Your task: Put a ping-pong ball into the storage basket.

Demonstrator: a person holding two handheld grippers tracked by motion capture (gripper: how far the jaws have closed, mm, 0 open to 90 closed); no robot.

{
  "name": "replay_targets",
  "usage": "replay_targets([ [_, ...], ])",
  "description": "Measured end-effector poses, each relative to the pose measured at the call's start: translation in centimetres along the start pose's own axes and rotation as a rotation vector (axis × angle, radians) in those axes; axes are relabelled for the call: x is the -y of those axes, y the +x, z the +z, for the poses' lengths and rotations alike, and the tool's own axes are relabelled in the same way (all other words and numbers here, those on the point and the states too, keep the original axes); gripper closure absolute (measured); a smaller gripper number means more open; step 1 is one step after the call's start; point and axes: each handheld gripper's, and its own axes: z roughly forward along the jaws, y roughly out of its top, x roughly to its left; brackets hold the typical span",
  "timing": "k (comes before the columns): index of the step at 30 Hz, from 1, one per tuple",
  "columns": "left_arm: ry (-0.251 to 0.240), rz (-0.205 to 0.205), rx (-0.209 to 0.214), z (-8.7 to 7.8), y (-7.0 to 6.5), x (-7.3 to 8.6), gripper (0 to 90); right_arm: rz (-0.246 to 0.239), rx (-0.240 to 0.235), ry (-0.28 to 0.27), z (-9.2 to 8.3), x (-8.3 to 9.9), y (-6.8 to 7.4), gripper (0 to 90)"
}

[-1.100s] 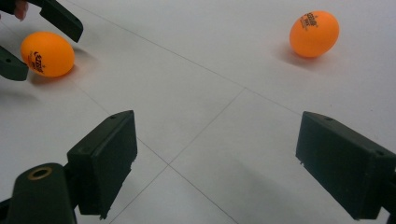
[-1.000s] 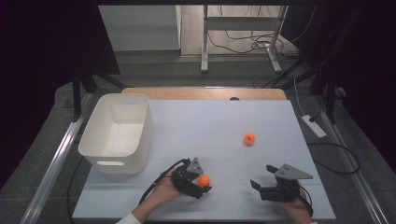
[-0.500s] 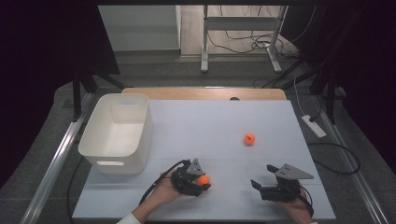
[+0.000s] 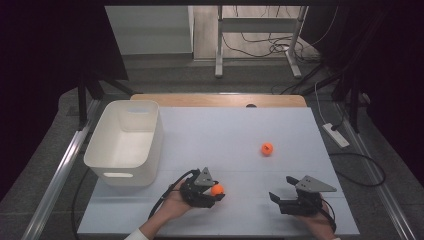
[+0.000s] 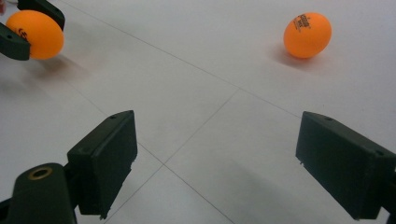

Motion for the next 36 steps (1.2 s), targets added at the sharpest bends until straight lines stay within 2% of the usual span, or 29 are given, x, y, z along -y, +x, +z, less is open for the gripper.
replay_targets([
  [6, -0.021, -0.002, -0.011, -0.7, 0.1, 0.0, 50.7, -0.001, -0.001, -0.002, 0.0, 0.0, 0.0, 12.9],
  [16, -0.097, -0.002, -0.033, -2.3, 0.1, -0.3, 50.8, -0.003, 0.0, -0.003, 0.0, 0.0, 0.0, 12.8],
  [36, -0.196, -0.003, -0.065, -5.3, 0.1, -0.7, 50.7, -0.005, 0.006, -0.006, 0.0, -0.1, 0.0, 12.9],
])
